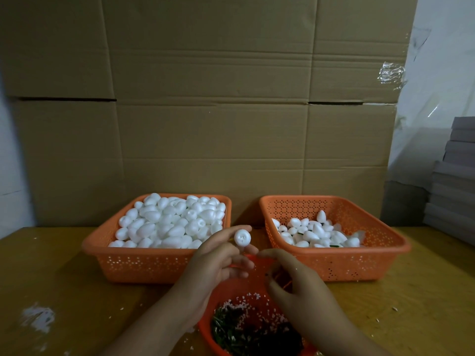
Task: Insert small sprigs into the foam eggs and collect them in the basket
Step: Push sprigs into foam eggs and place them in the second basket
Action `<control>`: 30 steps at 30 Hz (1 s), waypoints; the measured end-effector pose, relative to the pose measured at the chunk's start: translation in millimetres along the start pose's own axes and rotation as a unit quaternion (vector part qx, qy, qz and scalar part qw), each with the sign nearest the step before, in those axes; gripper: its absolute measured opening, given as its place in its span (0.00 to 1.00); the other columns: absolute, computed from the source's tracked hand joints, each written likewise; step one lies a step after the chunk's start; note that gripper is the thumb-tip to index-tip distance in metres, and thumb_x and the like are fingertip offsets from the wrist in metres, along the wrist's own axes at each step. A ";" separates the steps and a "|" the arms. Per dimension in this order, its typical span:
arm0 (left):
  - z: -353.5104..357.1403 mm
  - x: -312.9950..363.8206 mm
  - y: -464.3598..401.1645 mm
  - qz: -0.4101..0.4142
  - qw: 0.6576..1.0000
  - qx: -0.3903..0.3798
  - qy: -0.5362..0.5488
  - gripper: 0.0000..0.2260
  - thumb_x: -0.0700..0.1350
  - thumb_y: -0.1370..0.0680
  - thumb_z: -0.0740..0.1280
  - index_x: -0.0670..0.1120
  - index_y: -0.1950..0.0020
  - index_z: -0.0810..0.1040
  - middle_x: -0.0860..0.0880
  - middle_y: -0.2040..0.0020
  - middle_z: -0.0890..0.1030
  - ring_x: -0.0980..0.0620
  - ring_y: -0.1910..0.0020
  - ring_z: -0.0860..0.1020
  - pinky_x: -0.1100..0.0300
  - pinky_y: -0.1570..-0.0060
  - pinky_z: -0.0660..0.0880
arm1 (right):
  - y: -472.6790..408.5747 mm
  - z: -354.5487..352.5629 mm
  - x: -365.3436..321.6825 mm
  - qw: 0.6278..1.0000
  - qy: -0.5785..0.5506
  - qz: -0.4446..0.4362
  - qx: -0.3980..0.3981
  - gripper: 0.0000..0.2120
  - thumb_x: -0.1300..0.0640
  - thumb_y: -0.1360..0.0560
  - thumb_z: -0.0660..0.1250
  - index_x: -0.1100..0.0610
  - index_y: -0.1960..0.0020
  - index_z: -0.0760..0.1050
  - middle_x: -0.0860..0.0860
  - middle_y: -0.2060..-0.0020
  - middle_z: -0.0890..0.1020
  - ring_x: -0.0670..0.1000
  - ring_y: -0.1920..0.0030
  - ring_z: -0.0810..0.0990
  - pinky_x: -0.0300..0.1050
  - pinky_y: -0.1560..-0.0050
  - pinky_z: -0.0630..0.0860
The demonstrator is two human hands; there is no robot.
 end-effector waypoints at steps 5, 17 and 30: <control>-1.0 -2.5 5.3 0.025 1.000 -0.004 -0.013 0.12 0.38 0.21 0.65 0.49 0.40 0.81 0.44 0.54 0.85 0.49 0.60 0.82 0.60 0.61 0.78 | 1.1 -0.5 -0.7 1.000 0.001 0.001 -0.002 0.18 0.58 0.25 0.67 0.37 0.43 0.72 0.33 0.55 0.77 0.41 0.57 0.79 0.42 0.54 0.77; 2.7 -2.7 8.2 0.036 0.999 -0.008 -0.018 0.15 0.57 0.29 0.72 0.49 0.48 0.84 0.46 0.57 0.84 0.52 0.62 0.81 0.62 0.60 0.77 | 0.8 0.4 2.3 1.000 -0.010 -0.001 0.000 0.20 0.59 0.25 0.66 0.34 0.45 0.72 0.35 0.59 0.78 0.42 0.60 0.79 0.44 0.56 0.77; 5.5 -2.2 7.9 0.041 0.998 -0.007 -0.052 0.09 0.56 0.30 0.72 0.51 0.57 0.84 0.49 0.60 0.83 0.55 0.64 0.79 0.62 0.62 0.77 | -0.1 2.1 5.3 1.000 -0.017 -0.009 0.008 0.19 0.58 0.25 0.67 0.35 0.43 0.70 0.37 0.56 0.78 0.43 0.60 0.79 0.46 0.56 0.78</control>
Point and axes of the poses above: each hand's wrist, its own y-axis away from the middle knuckle, its own z-axis out of the palm, x = y × z, the point moved 4 cm from there along -y, towards the middle knuckle
